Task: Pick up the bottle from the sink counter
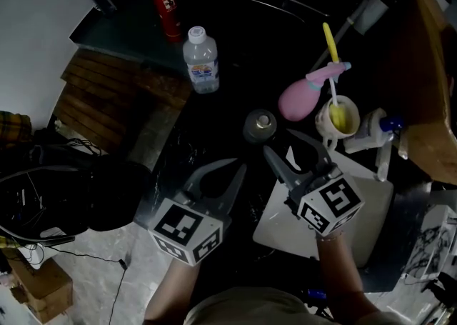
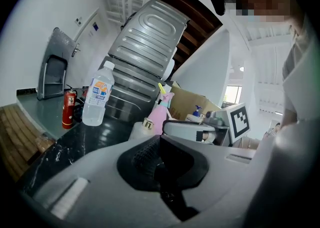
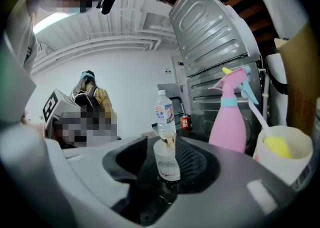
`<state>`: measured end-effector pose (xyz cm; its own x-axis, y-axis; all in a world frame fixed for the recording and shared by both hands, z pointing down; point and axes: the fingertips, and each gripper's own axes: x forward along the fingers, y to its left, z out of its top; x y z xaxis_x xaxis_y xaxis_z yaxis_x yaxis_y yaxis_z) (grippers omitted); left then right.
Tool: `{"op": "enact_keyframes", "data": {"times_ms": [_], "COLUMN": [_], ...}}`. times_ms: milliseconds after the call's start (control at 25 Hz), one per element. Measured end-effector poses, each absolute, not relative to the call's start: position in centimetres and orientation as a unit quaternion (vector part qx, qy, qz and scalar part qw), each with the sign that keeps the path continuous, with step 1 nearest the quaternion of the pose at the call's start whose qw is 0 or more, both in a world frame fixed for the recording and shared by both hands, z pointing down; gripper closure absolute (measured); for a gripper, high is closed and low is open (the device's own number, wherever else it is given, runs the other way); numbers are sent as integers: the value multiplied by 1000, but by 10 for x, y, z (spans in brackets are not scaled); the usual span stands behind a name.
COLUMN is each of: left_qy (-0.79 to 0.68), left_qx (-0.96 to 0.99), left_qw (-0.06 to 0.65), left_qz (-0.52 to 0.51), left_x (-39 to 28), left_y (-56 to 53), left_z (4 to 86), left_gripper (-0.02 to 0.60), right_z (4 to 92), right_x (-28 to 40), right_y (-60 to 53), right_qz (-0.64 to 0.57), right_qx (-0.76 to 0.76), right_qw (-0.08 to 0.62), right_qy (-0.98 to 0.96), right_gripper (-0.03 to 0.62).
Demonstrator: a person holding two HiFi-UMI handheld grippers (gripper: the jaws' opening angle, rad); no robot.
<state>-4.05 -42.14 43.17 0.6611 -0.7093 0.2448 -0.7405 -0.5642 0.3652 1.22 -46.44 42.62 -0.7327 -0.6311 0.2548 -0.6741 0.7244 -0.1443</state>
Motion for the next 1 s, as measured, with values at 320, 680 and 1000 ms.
{"op": "enact_keyframes", "data": {"times_ms": [320,680,1000], "left_qy": [-416,-424,-432], "left_qx": [880,876,871], "left_qw": [224,225,229], "left_qz": [39,36,40], "left_x": [-42,-44,-49], "left_y": [-426,-433,-433], "left_z": [436,439,444], "left_gripper": [575,575,575], "right_z": [441,476,492], "right_x": [11,0,-7], "right_y": [-481,-486,-495], "right_qz": [119,143,153], "right_qx": [361,344,345], "right_qw": [99,135,154], "right_qy": [-920,-918,-913], "right_gripper": [292,246,246]}}
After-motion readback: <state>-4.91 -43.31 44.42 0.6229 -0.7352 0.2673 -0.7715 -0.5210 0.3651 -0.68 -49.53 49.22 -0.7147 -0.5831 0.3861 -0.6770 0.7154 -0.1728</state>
